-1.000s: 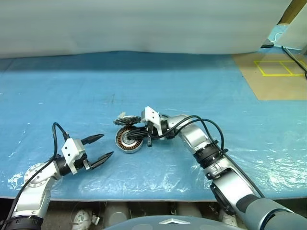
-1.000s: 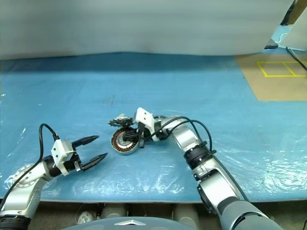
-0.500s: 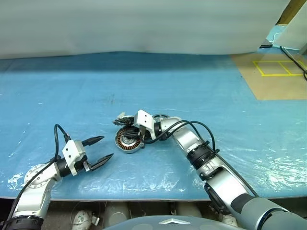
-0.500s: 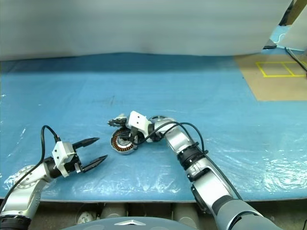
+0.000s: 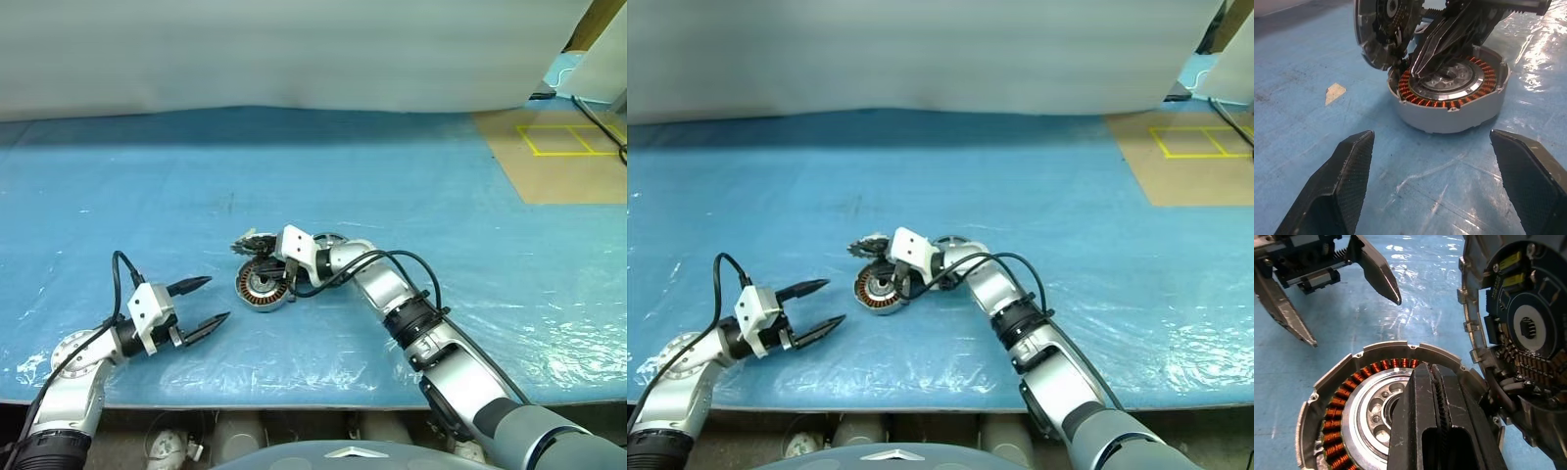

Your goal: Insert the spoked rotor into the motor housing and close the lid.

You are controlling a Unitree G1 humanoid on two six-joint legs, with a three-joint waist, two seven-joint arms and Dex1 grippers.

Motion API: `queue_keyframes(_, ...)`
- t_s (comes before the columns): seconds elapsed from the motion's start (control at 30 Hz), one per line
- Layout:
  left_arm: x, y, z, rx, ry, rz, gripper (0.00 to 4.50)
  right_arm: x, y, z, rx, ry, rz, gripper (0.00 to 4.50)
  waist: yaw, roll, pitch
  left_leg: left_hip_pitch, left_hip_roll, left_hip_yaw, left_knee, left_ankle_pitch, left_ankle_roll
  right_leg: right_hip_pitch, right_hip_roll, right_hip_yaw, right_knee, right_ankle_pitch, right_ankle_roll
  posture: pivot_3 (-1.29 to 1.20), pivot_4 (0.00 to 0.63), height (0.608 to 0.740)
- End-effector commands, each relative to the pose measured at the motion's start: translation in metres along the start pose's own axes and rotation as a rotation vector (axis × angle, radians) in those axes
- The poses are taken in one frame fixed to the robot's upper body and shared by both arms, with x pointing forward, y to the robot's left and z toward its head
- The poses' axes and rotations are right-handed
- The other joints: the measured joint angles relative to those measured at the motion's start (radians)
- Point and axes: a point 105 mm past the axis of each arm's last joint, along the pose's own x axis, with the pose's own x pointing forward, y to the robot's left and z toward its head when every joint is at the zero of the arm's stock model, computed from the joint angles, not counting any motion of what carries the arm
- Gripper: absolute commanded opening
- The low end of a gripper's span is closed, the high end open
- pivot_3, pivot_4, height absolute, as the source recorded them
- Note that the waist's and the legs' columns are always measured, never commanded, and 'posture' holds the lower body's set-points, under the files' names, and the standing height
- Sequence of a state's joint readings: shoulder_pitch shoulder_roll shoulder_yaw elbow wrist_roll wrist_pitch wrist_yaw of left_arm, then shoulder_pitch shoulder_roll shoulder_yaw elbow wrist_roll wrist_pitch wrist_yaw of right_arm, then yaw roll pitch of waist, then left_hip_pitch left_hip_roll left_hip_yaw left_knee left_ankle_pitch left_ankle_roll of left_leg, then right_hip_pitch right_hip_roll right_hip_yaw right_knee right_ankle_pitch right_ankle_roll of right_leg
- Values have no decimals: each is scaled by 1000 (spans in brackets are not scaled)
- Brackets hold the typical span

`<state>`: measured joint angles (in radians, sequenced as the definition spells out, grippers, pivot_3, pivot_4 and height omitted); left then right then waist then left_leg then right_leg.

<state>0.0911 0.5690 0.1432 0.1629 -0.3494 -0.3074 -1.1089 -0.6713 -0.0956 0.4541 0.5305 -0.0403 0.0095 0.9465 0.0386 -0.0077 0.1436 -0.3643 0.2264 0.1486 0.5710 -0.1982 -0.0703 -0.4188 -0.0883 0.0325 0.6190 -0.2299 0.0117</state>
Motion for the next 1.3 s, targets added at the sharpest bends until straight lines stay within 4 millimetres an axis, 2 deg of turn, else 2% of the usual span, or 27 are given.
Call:
queue_keyframes(0.03,-1,1,1,21,-5,-8,3981,-7,12,-58,43,234,8,17,1,0,-3,1,0,0,0,0,0,1,0,0,0,0,0,0,150,740)
queue_keyframes(0.13,-2,1,0,21,-4,-7,3981,-10,12,-66,8,276,-12,17,2,0,-3,6,0,0,-1,-2,4,5,-1,0,0,0,0,0,150,740)
queue_keyframes(0.2,-2,0,-1,19,-5,-7,3981,-12,17,-63,31,243,16,17,5,0,-3,10,-1,0,-2,-2,4,9,-1,0,-1,0,0,0,150,740)
queue_keyframes(0.37,0,-3,-1,18,-8,-10,3981,-13,6,-22,133,-6,-29,17,7,-1,-4,14,-1,1,-8,-3,4,13,-2,-1,-7,-1,1,0,150,740)
queue_keyframes(0.43,1,-2,1,20,-11,-12,3981,-19,-3,-3,199,-114,-49,17,5,0,-3,11,-1,1,-9,-2,4,12,-1,-1,-9,-1,0,0,150,740)
queue_keyframes(0.53,2,-1,2,23,-12,-14,3981,-25,-7,14,250,-189,-21,17,5,-1,-4,2,1,1,-8,-1,2,5,0,-2,-11,0,0,0,150,740)
queue_keyframes(0.63,3,0,3,26,-11,-16,3981,-26,0,14,277,-174,31,17,6,-1,-3,-8,1,1,-6,1,-1,-3,2,-4,-10,2,4,0,150,740)
queue_keyframes(0.73,4,0,4,27,-10,-20,3981,-25,5,14,291,-170,67,17,5,-1,-3,-8,5,1,-7,-1,-3,-3,6,-4,-11,2,4,0,150,740)
queue_keyframes(0.87,4,0,4,26,-7,-22,3981,-24,10,25,284,-185,119,17,5,-1,-3,-6,12,1,-6,-2,-6,-3,13,-4,-10,2,0,0,150,740)
queue_keyframes(1.1,5,-2,3,26,-2,-24,3981,-20,17,32,275,-165,194,17,6,-1,-3,-5,13,2,-6,-2,-7,-3,14,-4,-10,0,-3,0,150,740)
queue_keyframes(1.3,8,-4,6,29,-6,-24,3981,-8,13,26,240,-128,146,17,5,-1,-3,-5,13,2,-6,-2,-7,-3,14,-4,-9,1,-3,0,150,740)
